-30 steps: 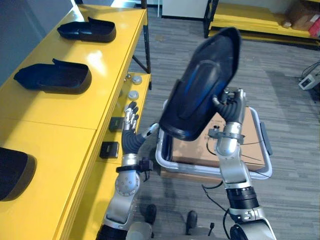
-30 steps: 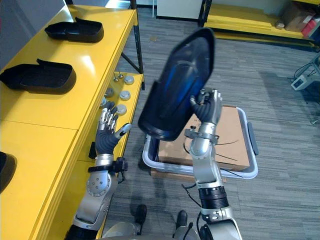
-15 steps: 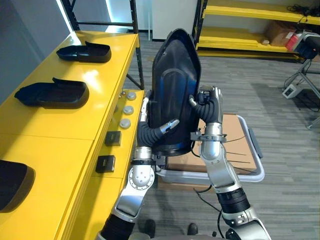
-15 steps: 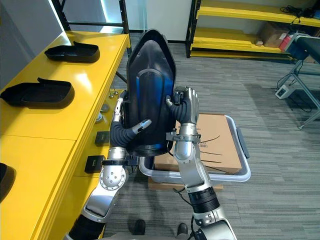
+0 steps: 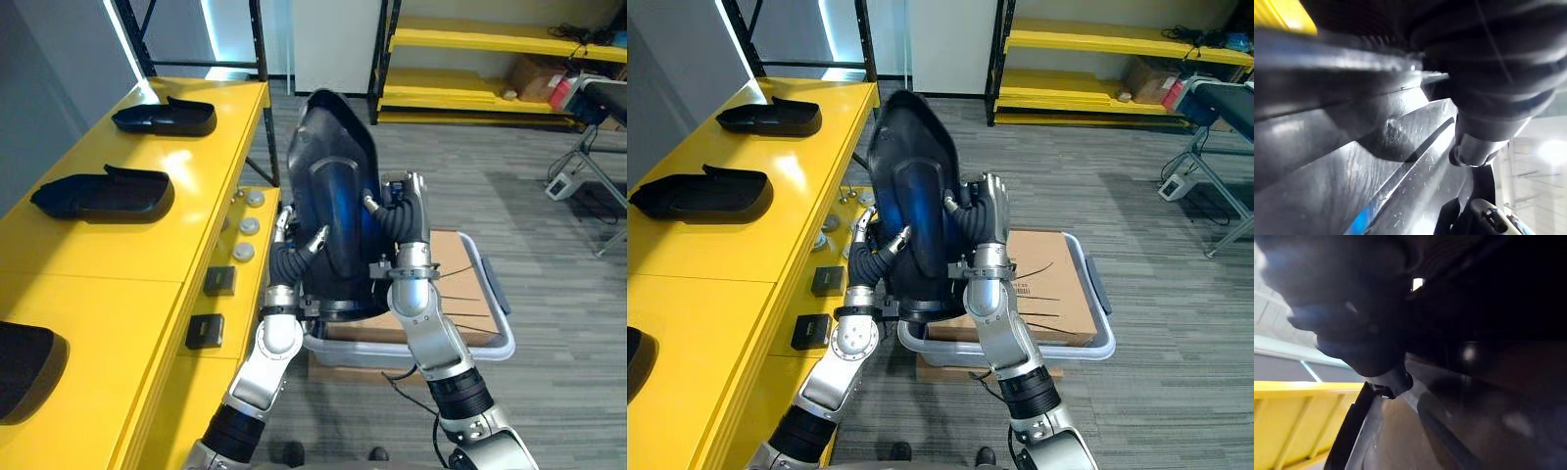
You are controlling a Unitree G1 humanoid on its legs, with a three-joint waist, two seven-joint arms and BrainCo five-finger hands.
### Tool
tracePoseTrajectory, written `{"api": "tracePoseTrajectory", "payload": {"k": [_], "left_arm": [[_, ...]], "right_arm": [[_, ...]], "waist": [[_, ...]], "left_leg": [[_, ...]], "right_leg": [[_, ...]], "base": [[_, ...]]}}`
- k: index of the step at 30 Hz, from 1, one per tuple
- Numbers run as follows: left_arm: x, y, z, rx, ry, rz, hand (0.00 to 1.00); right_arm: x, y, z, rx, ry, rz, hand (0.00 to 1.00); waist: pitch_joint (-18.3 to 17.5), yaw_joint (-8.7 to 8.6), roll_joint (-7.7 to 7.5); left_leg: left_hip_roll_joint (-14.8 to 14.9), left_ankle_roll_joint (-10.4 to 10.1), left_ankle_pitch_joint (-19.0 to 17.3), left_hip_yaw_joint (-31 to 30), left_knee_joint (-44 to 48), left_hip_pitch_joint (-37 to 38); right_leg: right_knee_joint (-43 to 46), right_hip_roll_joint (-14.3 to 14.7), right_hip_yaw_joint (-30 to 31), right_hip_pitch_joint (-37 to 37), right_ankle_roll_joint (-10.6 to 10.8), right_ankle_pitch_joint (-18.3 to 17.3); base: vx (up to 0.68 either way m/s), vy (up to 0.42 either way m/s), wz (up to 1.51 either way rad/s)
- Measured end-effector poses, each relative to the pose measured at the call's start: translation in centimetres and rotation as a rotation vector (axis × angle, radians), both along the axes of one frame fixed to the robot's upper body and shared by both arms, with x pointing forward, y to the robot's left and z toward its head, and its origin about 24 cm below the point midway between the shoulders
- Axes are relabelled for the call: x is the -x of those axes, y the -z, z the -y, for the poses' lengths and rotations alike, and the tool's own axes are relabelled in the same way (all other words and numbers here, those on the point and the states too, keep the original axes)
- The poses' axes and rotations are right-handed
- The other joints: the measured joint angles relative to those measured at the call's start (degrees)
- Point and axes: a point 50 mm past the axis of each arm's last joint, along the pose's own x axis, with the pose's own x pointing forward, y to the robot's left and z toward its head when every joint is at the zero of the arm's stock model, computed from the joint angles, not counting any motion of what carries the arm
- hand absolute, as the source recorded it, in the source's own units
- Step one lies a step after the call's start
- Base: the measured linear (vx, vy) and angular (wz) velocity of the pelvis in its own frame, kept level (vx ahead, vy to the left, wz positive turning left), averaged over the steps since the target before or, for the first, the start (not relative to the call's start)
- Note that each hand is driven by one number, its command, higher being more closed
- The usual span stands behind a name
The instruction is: Walk over and take plastic housings, then place them on the shelf
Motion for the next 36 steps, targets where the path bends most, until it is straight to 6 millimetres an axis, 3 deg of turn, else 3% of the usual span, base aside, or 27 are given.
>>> {"api": "tracePoseTrajectory", "payload": {"k": [7, 13, 17, 20, 22, 26, 28, 30, 32, 33, 35, 36], "left_arm": [[0.2, 0.5, -0.5, -0.005, 0.001, -0.025, 1.0], [0.5, 0.9, -0.7, -0.01, 0.013, -0.038, 1.0], [1.7, 3.2, -2.5, -0.054, -0.054, -0.136, 1.0], [1.8, 3.5, -3.6, -0.063, -0.103, -0.15, 1.0], [2.0, 3.1, -4.4, -0.074, -0.139, -0.132, 1.0], [2.8, 1.4, -5.8, -0.059, -0.212, -0.058, 1.0], [3.1, 1.1, -6.2, -0.054, -0.234, -0.044, 1.0], [3.9, 1.0, -6.7, -0.051, -0.25, -0.037, 1.0], [4.2, 1.0, -6.7, -0.05, -0.253, -0.038, 1.0], [4.5, 1.0, -6.8, -0.049, -0.254, -0.04, 1.0], [5.1, 1.0, -6.8, -0.042, -0.246, -0.041, 1.0], [5.2, 1.0, -6.8, -0.043, -0.244, -0.044, 1.0]], "right_arm": [[0.2, -0.4, -0.1, -0.048, -0.04, 0.007, 0.0], [1.4, -3.2, 1.2, -0.187, -0.103, 0.147, 0.0], [2.6, -6.5, 6.3, -0.335, 0.018, 0.361, 0.0], [3.0, -6.5, 10.0, -0.398, 0.153, 0.402, 0.0], [3.7, -5.5, 12.4, -0.424, 0.254, 0.393, 0.0], [5.4, -0.4, 18.0, -0.481, 0.514, 0.235, 0.0], [5.7, 2.5, 19.6, -0.489, 0.593, 0.111, 0.0], [6.6, 8.7, 21.6, -0.536, 0.709, -0.159, 0.0], [7.9, 12.6, 22.8, -0.585, 0.782, -0.326, 0.0], [9.3, 15.5, 23.4, -0.63, 0.833, -0.451, 0.0], [12.5, 20.9, 23.3, -0.757, 0.886, -0.677, 0.0], [13.4, 22.1, 22.9, -0.795, 0.894, -0.73, 0.0]], "waist": [[-0.48, 0.04, -0.06], [-0.5, -0.02, -0.07], [-0.52, -0.35, -0.09], [-0.52, -0.64, -0.08], [-0.52, -0.97, -0.09], [-0.53, -1.79, -0.06], [-0.53, -2.53, -0.06], [-0.57, -3.06, 0.06], [-0.73, -3.09, 0.4], [-0.92, -3.07, 0.72], [-1.16, -3.0, 1.32], [-1.27, -2.97, 1.5]], "left_leg": [[0.01, 0.0, 0.0, 0.11, -0.21, 0.69], [0.01, 0.0, 0.01, 0.34, -1.19, 1.61], [0.0, 0.03, 0.03, 0.64, -1.19, 1.77], [0.01, 0.28, 0.19, 0.63, -1.2, 1.77], [-0.02, 0.27, 0.19, 0.64, -1.21, 1.78], [-0.02, 0.25, 0.15, 0.64, -1.23, 1.69], [-0.01, 0.25, 0.14, 0.65, -1.23, 1.68], [0.01, 0.22, 0.1, 0.66, -1.24, 1.46], [0.01, 0.0, -0.04, 0.64, -1.24, 1.17], [0.02, -0.03, -0.06, 0.63, -1.24, 0.92], [0.13, 0.03, -0.02, 0.59, -1.23, 0.68], [0.17, 0.13, 0.04, 0.58, -1.23, 0.68]], "right_leg": [[-0.01, 0.0, 0.06, 0.57, 0.03, -0.03], [0.0, -0.06, 0.28, 0.93, 0.12, -0.14], [0.03, -0.09, 0.41, 1.0, 0.4, -0.34], [0.03, -0.08, 0.18, 1.11, 0.43, -0.43], [0.09, -0.14, 0.04, 1.18, 0.48, -0.59], [0.08, -0.19, 0.09, 1.0, 0.48, -0.66], [0.07, -0.18, 0.08, 0.9, 0.48, -0.67], [0.0, -0.17, 0.11, 0.76, 0.49, -0.71], [-0.04, -0.19, 0.05, 0.54, 0.49, -0.72], [-0.04, -0.18, 0.02, 0.32, 0.5, -0.72], [0.02, -0.11, -0.11, 0.13, 0.51, -0.72], [0.03, -0.07, -0.14, 0.17, 0.51, -0.73]], "base": [[0.0, 0.0, 0.0], [0.0, -0.002, -0.02], [0.0, -0.004, -0.02], [-0.01, -0.017, 0.05], [-0.01, -0.012, 0.05], [0.0, -0.004, -0.01], [0.0, 0.0, 0.0], [-0.02, -0.009, -0.01], [0.0, 0.0, 0.0], [0.0, 0.0, 0.0], [0.0, 0.0, 0.0], [0.0, 0.0, 0.03]]}}
